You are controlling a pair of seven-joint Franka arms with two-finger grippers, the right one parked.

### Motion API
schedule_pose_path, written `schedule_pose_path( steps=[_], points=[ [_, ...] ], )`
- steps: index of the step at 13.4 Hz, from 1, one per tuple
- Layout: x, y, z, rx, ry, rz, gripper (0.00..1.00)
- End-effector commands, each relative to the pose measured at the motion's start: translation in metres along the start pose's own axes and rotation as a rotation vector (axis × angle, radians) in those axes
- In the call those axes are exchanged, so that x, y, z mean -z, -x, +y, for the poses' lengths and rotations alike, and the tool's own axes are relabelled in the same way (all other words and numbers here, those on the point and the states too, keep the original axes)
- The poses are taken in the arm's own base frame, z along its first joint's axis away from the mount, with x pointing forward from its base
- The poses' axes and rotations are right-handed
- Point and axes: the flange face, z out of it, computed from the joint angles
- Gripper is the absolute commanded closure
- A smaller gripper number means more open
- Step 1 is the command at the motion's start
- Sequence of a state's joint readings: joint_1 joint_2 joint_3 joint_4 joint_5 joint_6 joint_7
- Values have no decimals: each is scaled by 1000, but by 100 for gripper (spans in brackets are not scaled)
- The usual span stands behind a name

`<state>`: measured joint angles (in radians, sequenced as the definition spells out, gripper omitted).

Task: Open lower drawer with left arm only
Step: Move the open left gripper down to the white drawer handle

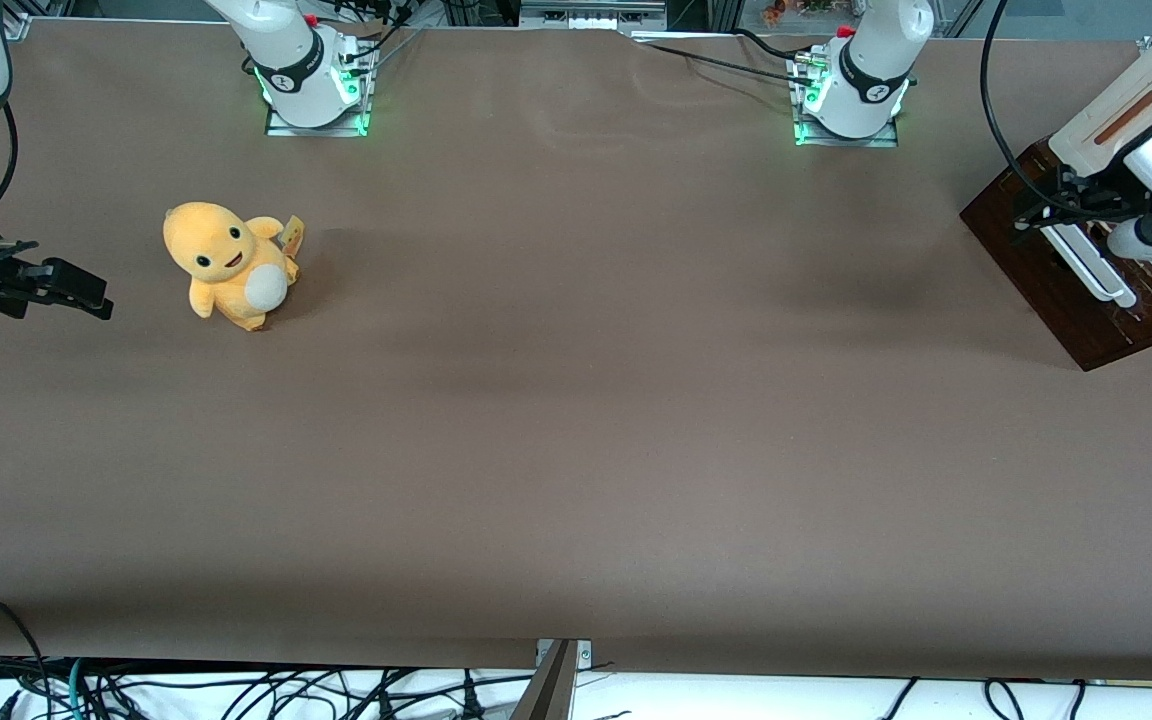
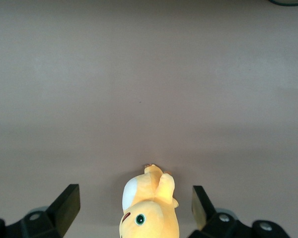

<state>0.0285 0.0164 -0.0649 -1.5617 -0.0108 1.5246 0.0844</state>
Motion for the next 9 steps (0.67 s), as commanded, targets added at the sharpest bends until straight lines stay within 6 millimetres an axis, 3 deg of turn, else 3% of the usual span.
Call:
schedule_pose_path(
  steps=[1,2,3,6,8,9],
  points=[
    [-12,-10,1,-9,-1,-23,0],
    [-25,-17,2,-15,-7,-45,0],
    [-61,-35,1,-15,2,-115,0],
    [-84,-42,-3,20,-74,-166,0],
    [-136,-52,11,22,-272,-320,0],
    [-172,-56,29,36,-431,-421,0]
  ],
)
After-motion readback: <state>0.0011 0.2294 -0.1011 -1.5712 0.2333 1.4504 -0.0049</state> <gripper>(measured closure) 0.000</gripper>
